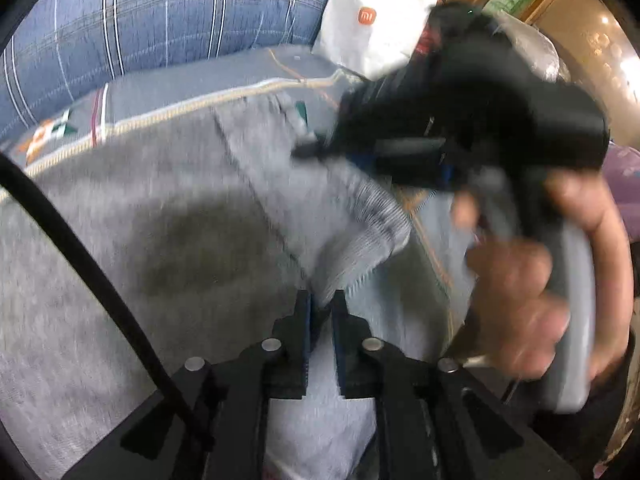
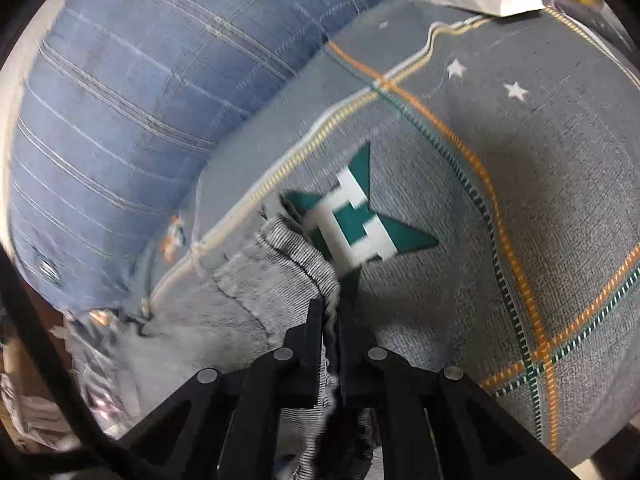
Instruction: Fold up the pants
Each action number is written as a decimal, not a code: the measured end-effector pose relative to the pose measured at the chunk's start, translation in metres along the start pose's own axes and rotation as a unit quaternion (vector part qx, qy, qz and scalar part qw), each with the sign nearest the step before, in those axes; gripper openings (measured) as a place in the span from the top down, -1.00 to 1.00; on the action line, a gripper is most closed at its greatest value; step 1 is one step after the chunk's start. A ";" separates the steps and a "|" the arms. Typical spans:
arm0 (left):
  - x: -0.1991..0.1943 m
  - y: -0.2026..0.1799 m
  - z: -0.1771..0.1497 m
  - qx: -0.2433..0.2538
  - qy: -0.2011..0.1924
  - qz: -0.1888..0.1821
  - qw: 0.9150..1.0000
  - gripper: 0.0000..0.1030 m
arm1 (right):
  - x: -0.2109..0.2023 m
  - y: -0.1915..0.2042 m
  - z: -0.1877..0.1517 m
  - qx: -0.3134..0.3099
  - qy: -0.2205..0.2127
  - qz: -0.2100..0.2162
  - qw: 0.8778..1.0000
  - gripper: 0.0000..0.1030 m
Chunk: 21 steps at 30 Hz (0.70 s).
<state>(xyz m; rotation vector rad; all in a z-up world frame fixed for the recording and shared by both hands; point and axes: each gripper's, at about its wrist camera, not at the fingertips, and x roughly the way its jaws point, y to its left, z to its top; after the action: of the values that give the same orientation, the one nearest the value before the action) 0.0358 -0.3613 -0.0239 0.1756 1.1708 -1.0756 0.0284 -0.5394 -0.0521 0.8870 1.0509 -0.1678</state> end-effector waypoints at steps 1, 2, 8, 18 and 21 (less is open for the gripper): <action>-0.006 0.002 -0.004 0.000 -0.004 -0.007 1.000 0.57 | -0.010 0.001 0.001 0.001 -0.021 0.019 1.000 0.82; -0.017 0.005 -0.009 0.000 -0.014 -0.013 1.000 0.49 | -0.021 0.003 0.001 -0.003 -0.046 0.028 0.999 0.82; -0.090 0.056 -0.032 -0.043 -0.079 0.004 0.996 0.07 | -0.040 0.010 -0.004 -0.019 -0.093 0.027 0.995 0.51; -0.147 0.154 -0.079 -0.144 -0.120 0.063 0.980 0.08 | -0.026 0.020 -0.010 -0.043 -0.084 -0.043 0.995 0.50; -0.149 0.168 -0.098 -0.165 -0.133 0.060 0.976 0.08 | -0.038 0.037 -0.019 -0.057 -0.115 -0.018 0.992 0.29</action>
<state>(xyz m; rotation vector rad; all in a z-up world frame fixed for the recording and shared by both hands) 0.1010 -0.1253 -0.0129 -0.1527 1.0645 -0.7592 0.0146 -0.5128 -0.0046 0.7266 0.8529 -0.2327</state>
